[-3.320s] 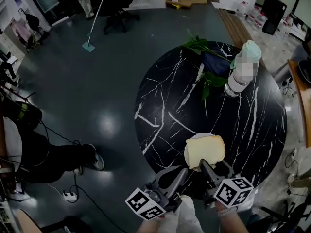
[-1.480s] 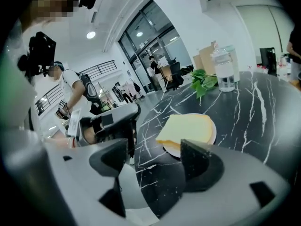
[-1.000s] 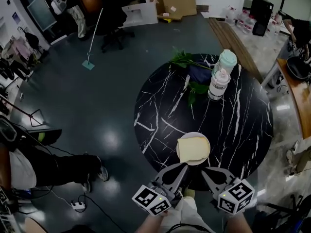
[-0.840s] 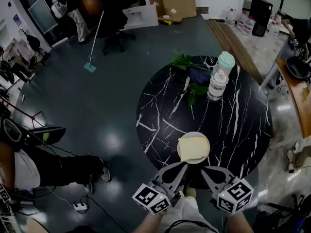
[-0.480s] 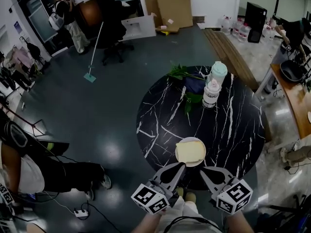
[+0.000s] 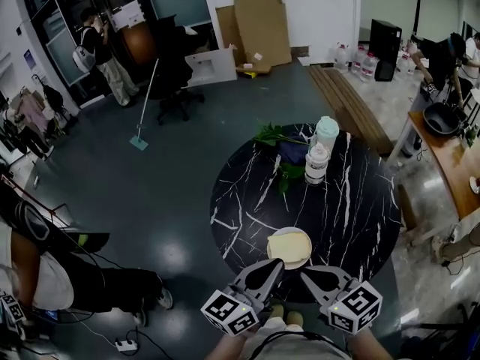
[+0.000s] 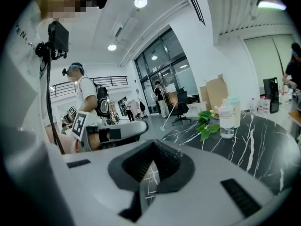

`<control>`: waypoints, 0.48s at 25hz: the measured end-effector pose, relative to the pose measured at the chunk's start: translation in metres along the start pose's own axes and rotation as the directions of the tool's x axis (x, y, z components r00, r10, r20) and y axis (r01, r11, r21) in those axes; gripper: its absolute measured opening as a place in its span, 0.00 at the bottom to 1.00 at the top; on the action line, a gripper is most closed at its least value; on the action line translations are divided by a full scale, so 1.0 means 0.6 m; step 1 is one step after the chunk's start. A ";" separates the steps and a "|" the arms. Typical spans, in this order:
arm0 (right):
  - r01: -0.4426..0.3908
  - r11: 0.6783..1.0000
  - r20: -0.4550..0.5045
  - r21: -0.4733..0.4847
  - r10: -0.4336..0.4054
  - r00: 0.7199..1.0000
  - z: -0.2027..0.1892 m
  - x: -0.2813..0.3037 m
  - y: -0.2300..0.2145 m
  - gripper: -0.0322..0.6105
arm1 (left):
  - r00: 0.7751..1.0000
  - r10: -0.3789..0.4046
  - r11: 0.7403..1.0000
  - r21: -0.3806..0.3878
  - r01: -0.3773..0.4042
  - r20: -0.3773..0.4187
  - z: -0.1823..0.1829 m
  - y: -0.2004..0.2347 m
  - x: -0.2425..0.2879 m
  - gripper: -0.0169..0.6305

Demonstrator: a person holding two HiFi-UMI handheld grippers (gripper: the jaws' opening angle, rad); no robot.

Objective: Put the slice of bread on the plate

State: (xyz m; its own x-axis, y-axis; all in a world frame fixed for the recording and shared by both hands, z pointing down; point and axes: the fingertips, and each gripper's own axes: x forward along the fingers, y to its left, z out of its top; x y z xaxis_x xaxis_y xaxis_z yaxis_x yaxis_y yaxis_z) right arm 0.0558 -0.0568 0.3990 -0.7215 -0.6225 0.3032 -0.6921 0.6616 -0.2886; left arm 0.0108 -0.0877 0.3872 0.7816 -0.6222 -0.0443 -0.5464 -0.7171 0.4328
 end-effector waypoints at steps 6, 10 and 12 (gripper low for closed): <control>0.003 1.000 0.041 0.019 -0.004 0.999 0.029 -0.007 -0.010 0.06 | 0.999 0.024 0.999 0.022 -0.025 0.022 0.032 0.016 -0.001 0.04; 0.005 1.000 0.034 0.017 -0.006 0.999 0.030 -0.004 -0.016 0.06 | 0.999 0.016 0.999 0.027 -0.017 0.029 0.036 0.020 0.004 0.04; 0.007 1.000 0.035 0.009 -0.007 0.999 0.030 -0.004 -0.019 0.06 | 1.000 0.007 1.000 0.025 -0.007 0.024 0.031 0.019 0.008 0.04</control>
State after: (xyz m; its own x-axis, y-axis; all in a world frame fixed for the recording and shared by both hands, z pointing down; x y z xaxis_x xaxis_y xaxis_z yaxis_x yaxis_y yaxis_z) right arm 0.0652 -0.0704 0.3849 -0.7168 -0.6414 0.2736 -0.6973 0.6534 -0.2947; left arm 0.0025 -0.1049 0.3750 0.7704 -0.6344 -0.0632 -0.5593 -0.7201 0.4108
